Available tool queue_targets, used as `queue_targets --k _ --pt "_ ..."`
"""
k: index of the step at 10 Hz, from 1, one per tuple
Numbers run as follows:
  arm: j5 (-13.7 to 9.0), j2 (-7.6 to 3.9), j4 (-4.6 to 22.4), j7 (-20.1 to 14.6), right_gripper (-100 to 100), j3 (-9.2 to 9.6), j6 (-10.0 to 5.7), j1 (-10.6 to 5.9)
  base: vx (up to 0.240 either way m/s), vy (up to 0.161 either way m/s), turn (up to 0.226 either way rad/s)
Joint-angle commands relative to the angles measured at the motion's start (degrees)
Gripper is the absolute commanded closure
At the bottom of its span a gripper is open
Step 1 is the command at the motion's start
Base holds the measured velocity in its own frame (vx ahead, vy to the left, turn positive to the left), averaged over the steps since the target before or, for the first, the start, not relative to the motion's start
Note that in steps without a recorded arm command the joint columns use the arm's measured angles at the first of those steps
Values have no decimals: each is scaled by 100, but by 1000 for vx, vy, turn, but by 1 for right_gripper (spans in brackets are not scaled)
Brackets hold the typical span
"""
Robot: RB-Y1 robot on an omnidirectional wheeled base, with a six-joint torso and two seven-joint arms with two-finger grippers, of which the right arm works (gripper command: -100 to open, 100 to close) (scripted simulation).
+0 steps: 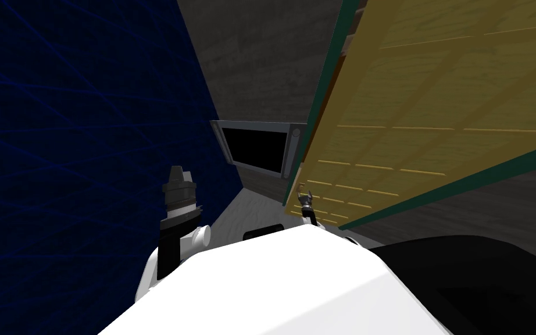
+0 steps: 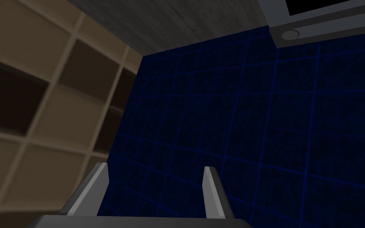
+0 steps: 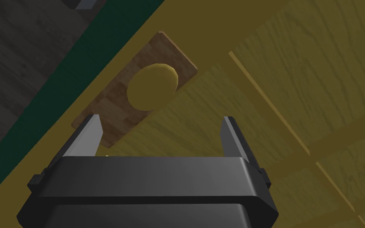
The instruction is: Pull the door open
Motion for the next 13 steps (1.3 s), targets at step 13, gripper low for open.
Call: queue_targets --k 13 --pt "-982 366 -196 -2098 -100 343 61 -237 -66 -10 36"
